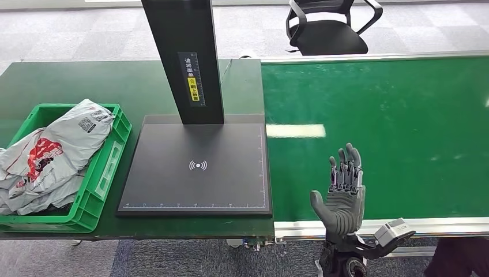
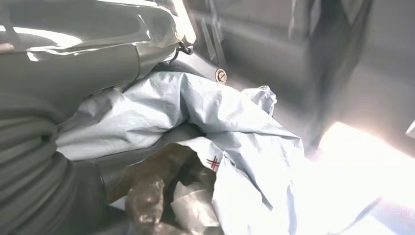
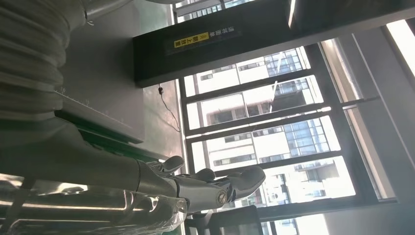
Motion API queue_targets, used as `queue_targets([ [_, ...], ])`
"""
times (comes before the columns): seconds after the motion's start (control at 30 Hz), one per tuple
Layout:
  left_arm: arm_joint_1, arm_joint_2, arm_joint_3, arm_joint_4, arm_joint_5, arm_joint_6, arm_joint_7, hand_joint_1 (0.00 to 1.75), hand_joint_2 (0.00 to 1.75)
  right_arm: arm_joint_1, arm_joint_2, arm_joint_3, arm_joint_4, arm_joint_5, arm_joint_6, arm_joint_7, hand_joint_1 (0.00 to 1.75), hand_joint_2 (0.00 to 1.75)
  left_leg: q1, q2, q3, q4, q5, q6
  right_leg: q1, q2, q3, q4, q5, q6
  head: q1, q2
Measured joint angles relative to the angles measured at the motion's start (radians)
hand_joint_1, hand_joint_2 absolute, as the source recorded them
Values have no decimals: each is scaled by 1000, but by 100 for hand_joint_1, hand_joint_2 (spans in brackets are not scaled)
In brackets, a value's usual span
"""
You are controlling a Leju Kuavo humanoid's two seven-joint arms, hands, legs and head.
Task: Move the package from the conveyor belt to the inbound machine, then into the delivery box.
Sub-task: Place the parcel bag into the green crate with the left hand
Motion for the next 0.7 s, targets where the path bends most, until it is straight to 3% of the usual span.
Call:
queue_targets([
  [0.07,-154,89,-23,312,-195,-138,103,164,175,33,-1,-5,-29,2,4,0,0,175,0,1,0,0,0,0,0,0,-1,0,0,0,0,0],
  [0.1,-210,111,-45,455,-290,-198,144,164,175,47,-1,-7,-44,4,6,0,0,175,0,1,0,0,0,0,0,0,-1,0,0,0,0,0],
  [0.27,-234,113,-104,668,-405,-342,193,167,175,69,-1,-18,-72,13,21,0,0,175,0,1,-1,0,0,-1,0,0,-1,0,0,-1,0,0],
  [0.47,-211,114,-154,801,-465,-444,213,161,175,85,0,-39,-88,19,39,0,0,175,0,1,-3,0,0,-1,0,0,-3,0,0,-1,0,0],
  [0.6,-205,107,-178,843,-504,-484,233,7,175,87,6,-53,-90,31,55,0,0,175,0,0,-3,0,0,-1,0,0,-3,0,0,-1,0,0],
  [0.7,-204,103,-189,860,-506,-513,226,0,175,86,10,-64,-90,33,63,0,0,175,0,0,-4,0,0,-1,0,0,-3,0,0,-1,0,0],
])
